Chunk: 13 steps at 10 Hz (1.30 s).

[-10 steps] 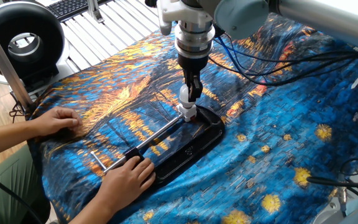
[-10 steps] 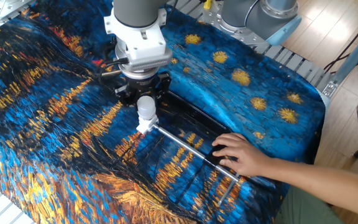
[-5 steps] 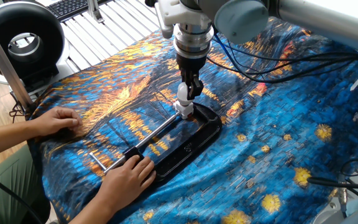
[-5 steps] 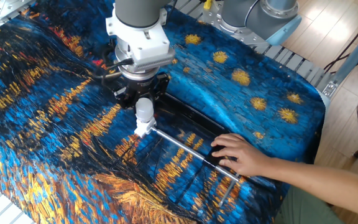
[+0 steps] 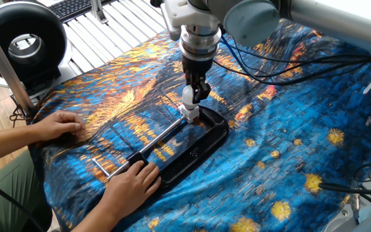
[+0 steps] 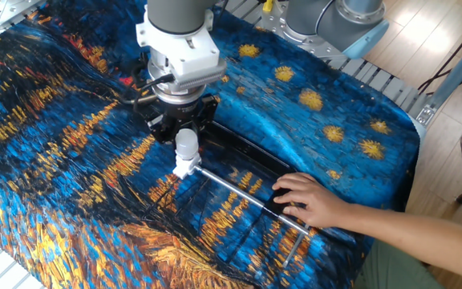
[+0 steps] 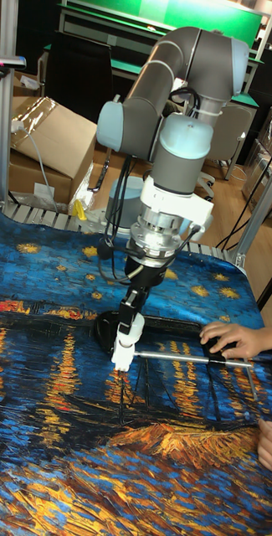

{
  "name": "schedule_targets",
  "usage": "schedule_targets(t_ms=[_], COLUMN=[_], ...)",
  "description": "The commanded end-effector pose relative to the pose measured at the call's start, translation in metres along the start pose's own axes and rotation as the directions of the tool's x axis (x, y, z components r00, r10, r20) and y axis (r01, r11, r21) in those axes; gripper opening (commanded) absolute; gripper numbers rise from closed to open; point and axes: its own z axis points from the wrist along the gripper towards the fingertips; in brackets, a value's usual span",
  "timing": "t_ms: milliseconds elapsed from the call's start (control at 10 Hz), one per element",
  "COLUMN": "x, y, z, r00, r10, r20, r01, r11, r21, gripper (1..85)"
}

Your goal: Take out the light bulb by rotating it

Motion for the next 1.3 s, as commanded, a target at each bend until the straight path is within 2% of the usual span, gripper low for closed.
schedule_targets(t_ms=[0,500,1200], x=[-0.0003,0.0006,0.0040], y=[0.0015,0.0029,0.0041], z=[-0.0012,-0.0021,-0.0029], r00=[1.000,0.999,0.999], r10=[-0.012,-0.031,-0.051], r20=[0.023,0.016,0.011], r01=[0.012,0.031,0.052], r11=[1.000,0.999,0.998], r21=[-0.017,-0.024,-0.030], gripper=[35.7,46.3,57.0])
